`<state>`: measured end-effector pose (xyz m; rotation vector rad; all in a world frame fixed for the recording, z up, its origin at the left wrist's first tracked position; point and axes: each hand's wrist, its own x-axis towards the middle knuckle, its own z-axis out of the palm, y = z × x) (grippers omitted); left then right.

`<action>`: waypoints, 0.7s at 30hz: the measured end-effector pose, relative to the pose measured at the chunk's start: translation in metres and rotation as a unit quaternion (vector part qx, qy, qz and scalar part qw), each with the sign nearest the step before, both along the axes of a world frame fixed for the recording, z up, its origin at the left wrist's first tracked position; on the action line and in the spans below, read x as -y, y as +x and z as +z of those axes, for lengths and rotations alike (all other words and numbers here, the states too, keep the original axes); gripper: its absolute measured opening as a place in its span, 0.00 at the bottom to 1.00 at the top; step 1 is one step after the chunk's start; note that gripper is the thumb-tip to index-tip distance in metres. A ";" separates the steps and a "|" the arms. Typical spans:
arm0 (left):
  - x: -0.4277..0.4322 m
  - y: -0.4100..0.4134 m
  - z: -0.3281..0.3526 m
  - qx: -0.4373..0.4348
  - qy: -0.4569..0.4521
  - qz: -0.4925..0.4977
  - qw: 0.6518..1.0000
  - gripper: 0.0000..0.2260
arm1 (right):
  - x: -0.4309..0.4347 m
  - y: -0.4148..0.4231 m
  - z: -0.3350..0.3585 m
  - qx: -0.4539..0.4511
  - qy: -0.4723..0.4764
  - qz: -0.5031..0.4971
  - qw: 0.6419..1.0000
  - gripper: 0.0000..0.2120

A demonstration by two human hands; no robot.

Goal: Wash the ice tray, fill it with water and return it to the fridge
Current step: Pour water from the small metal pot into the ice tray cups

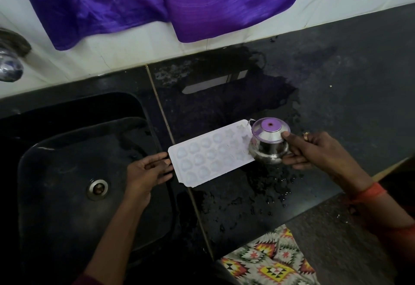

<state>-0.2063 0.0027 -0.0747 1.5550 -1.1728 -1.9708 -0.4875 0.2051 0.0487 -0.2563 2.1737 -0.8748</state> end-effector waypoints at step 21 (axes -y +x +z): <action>0.001 0.001 0.001 0.007 0.006 0.006 1.000 0.09 | 0.001 -0.004 0.000 0.006 0.007 0.021 1.000 0.22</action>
